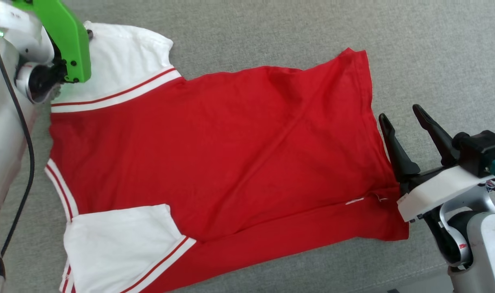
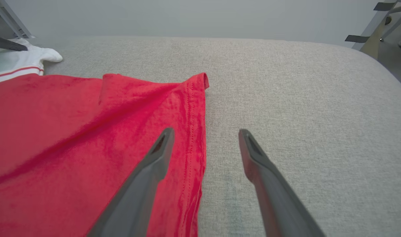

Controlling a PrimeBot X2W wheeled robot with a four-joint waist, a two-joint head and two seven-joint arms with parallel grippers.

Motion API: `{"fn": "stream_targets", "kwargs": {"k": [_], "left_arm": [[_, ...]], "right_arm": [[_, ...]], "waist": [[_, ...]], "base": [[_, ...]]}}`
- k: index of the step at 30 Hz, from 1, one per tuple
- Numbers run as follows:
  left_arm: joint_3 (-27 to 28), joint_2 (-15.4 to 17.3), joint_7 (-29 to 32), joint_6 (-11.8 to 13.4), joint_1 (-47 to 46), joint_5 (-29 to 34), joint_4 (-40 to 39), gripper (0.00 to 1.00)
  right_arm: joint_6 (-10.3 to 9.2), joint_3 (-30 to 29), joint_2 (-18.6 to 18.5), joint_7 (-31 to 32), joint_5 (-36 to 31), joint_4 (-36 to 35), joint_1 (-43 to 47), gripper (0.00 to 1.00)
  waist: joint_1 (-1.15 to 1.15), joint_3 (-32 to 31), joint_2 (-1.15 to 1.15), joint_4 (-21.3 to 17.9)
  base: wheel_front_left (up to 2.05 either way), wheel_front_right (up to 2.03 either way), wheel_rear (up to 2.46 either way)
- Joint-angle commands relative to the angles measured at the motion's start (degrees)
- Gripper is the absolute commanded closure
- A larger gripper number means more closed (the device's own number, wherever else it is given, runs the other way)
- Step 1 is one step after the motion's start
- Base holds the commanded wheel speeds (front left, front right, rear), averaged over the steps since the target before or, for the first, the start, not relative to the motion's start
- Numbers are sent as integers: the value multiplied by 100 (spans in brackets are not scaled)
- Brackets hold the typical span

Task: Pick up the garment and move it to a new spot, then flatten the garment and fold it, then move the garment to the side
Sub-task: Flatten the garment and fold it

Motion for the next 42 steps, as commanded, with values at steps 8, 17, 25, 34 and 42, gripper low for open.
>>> {"fn": "stream_targets", "kwargs": {"k": [8, 17, 25, 34, 42], "left_arm": [[89, 102, -879, -16, 320, -143, -342, 100], [134, 413, -1245, 92, 822, -181, -1308, 100], [144, 796, -1252, 686, 1579, -233, -3105, 100], [126, 1043, -1173, 1200, 1987, -197, -4486, 100], [136, 1035, -1216, 1290, 1942, -134, -4945, 100]], "right_arm": [[-4, -97, -374, 689, 144, 116, -6, 0], [-4, -139, -793, 1916, 453, 185, -217, 0], [-4, -229, -1152, 3989, 885, 452, -1227, 0], [-4, -165, -1028, 5194, 750, 1372, -2587, 0], [-4, 154, -1061, 5135, 345, 2555, -3138, 0]], "waist": [[0, -625, 0, 525], [0, -871, 0, 919], [0, -751, 0, 1226], [0, -549, 0, 1516], [0, -278, 0, 1762]], "base": [[0, 0, 0], [0, 0, 0], [0, 0, 0], [0, 0, 0], [0, 0, 0]]}}
